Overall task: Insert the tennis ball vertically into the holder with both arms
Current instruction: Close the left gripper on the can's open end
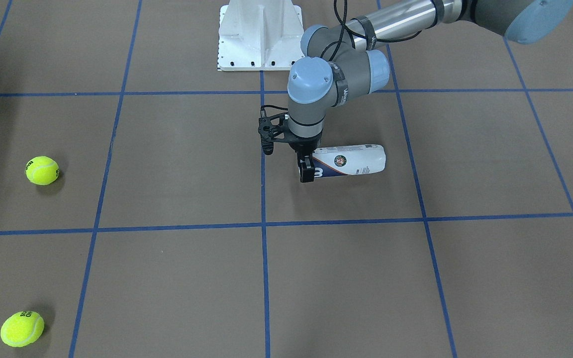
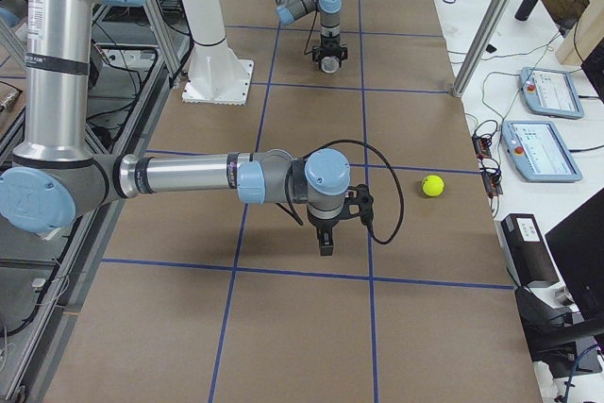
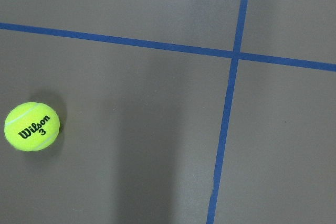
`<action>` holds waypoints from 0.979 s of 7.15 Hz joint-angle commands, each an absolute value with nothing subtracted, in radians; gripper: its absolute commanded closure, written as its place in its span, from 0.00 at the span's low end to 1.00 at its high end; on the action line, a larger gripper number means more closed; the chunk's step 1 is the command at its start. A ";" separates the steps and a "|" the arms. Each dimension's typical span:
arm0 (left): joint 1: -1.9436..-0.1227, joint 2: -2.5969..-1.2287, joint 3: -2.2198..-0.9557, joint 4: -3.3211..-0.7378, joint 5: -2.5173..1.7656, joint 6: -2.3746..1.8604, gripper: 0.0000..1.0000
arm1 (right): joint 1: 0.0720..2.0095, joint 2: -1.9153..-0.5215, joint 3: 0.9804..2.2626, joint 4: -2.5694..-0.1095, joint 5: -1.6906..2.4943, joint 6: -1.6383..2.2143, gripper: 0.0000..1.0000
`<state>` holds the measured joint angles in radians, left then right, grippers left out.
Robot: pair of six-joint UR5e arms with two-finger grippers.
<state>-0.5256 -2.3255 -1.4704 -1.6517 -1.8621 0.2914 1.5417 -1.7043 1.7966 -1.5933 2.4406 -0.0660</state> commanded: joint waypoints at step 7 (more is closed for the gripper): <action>-0.601 -2.327 -1.690 -1.676 -1.867 0.205 0.76 | 1.542 -1.701 1.810 -1.595 2.441 -0.066 0.00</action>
